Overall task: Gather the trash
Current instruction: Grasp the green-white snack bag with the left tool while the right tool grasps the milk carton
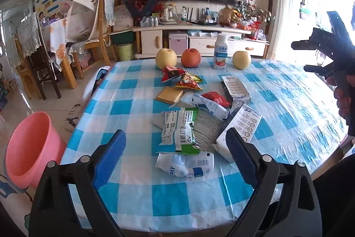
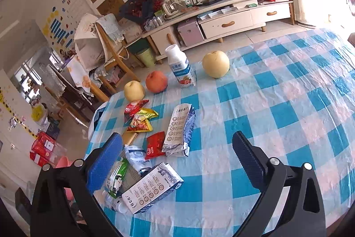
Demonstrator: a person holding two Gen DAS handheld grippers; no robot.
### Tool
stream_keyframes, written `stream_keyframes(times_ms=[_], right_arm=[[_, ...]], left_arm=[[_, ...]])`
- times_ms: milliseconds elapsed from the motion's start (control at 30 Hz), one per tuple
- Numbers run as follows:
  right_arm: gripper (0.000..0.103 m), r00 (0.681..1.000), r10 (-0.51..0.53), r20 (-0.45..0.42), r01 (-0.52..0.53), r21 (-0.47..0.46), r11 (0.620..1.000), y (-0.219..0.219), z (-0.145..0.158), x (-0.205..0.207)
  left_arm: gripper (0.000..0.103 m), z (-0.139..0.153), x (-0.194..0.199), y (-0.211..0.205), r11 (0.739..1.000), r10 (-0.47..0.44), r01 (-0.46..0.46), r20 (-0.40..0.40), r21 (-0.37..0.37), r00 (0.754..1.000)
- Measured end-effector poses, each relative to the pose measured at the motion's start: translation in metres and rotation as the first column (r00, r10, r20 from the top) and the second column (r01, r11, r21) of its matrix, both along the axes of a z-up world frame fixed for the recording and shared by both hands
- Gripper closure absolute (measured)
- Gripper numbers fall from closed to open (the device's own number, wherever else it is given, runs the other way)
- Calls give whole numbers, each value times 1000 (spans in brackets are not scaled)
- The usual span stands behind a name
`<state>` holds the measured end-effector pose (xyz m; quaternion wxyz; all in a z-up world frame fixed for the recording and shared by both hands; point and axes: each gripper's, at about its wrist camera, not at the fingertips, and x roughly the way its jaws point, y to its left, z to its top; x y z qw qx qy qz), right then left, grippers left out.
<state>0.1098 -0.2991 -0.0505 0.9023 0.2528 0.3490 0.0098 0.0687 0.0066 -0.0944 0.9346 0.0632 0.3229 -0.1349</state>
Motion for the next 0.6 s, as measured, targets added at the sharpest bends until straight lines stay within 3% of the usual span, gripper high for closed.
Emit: stream_keyframes(times_ms=[167,500,567,600], right_arm=[[5,1000,13,-26,-12,30,999,-9,-3,15],[7,980,83,-180,-103,-106,989,36,-40,92],[11,973,104,-207,-133,-133,982,47,-50,104],[19,970,112,-218,-145,-141,979,50,-54,109]], left_arm=[[11,-22,17,-5,1000,-19,20,-77,8,997],[13,-50,73,-5,999,-41,36,-191,-33,981],[14,-55,79,-9,998,-65,58,-205,-40,977],[17,-58,82,-12,997,-76,69,-219,-42,973]])
